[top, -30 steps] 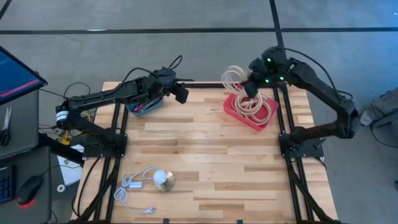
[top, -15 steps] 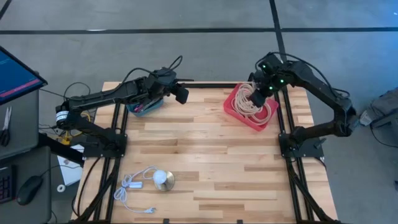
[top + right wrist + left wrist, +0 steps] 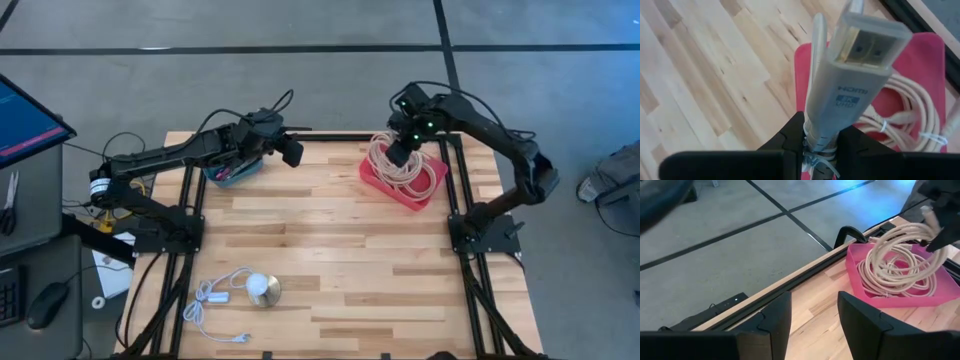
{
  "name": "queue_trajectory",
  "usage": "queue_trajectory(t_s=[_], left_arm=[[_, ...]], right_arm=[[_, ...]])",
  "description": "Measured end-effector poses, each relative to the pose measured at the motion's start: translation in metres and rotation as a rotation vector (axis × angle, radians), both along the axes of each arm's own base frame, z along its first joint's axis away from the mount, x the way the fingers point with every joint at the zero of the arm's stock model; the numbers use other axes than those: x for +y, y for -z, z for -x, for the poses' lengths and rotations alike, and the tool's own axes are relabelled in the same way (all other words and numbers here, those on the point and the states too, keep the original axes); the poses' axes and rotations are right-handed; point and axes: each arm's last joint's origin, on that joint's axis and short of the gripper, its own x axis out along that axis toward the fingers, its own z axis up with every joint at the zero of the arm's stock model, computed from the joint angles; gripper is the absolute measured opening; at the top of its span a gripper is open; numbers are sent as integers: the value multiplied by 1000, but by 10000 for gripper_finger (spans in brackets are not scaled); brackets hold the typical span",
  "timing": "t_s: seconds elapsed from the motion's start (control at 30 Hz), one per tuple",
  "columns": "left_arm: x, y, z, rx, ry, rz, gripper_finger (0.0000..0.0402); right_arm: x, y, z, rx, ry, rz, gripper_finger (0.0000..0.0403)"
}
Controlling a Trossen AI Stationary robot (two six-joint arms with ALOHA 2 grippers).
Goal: Pick & Place USB Port
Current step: Put the white charger cable into pink bin
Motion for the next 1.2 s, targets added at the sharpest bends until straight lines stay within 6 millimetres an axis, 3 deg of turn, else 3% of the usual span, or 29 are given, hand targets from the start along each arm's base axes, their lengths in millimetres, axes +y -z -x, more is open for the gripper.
queue_trajectory(t_s=[0.2, 0.43, 0.67, 0.73, 1.0, 1.2], left_arm=[[0, 0, 0, 0, 0, 0, 160], [0, 0, 0, 0, 1, 0, 160], [0, 0, 0, 1, 1, -1, 159], [0, 0, 0, 2, 2, -2, 160], [0, 0, 0, 2, 2, -2, 160], [0, 0, 0, 2, 2, -2, 159]], right_arm=[[-11, 27, -3, -58, -2, -74, 54], [-15, 71, 16, -7, 54, -132, 54], [-21, 79, 25, -12, 78, -134, 55], [-22, 80, 26, -7, 84, -132, 77], [-20, 83, 28, 33, 95, -143, 234], [-21, 67, 29, 66, 49, -120, 268]])
